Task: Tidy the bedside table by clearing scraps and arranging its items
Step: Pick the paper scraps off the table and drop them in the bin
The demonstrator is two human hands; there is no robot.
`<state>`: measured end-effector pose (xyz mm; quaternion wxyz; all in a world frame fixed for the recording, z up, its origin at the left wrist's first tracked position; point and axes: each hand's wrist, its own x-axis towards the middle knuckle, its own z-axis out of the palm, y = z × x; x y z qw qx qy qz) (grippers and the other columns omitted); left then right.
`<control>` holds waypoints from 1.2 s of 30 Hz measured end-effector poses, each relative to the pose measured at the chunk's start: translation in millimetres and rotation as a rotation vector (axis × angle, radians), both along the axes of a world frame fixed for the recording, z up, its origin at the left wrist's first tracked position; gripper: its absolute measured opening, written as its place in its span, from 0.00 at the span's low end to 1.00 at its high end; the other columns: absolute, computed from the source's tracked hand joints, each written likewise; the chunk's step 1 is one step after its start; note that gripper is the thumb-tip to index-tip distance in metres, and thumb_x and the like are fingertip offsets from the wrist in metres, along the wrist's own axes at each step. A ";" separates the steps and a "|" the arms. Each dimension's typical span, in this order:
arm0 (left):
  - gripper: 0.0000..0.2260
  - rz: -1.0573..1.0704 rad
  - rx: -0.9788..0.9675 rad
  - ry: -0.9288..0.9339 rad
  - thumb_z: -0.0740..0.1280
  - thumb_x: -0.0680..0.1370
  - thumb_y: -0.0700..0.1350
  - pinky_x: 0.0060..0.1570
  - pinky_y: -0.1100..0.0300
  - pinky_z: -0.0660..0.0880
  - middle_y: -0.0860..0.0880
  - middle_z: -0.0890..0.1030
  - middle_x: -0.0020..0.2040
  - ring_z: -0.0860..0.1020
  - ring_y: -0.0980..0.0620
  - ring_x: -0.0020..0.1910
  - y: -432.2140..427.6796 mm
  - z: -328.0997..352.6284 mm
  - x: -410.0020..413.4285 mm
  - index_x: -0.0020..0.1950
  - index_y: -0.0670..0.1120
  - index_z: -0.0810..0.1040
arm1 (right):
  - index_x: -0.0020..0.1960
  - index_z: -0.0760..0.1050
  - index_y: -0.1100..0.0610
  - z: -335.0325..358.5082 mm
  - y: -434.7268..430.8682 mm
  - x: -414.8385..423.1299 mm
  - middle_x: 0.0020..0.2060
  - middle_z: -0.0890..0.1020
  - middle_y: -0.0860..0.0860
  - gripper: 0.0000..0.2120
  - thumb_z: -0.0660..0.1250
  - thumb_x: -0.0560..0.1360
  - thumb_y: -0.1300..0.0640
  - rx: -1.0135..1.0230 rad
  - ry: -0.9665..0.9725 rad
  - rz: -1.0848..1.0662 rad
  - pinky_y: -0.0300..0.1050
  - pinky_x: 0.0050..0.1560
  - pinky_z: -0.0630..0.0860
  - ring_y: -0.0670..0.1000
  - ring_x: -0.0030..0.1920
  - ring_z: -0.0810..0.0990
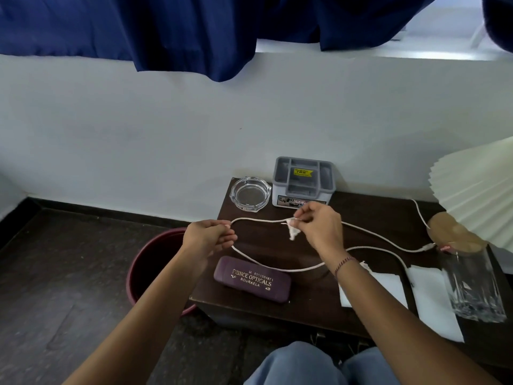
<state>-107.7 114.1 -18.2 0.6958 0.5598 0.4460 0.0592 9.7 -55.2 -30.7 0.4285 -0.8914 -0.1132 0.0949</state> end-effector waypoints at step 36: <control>0.14 0.359 -0.039 0.098 0.62 0.78 0.39 0.50 0.55 0.77 0.37 0.80 0.54 0.80 0.44 0.49 93.5 -42.5 -69.2 0.61 0.35 0.74 | 0.40 0.74 0.53 -5.6 131.7 -69.0 0.34 0.82 0.49 0.12 0.60 0.76 0.67 0.272 0.403 0.217 0.34 0.30 0.70 0.43 0.30 0.75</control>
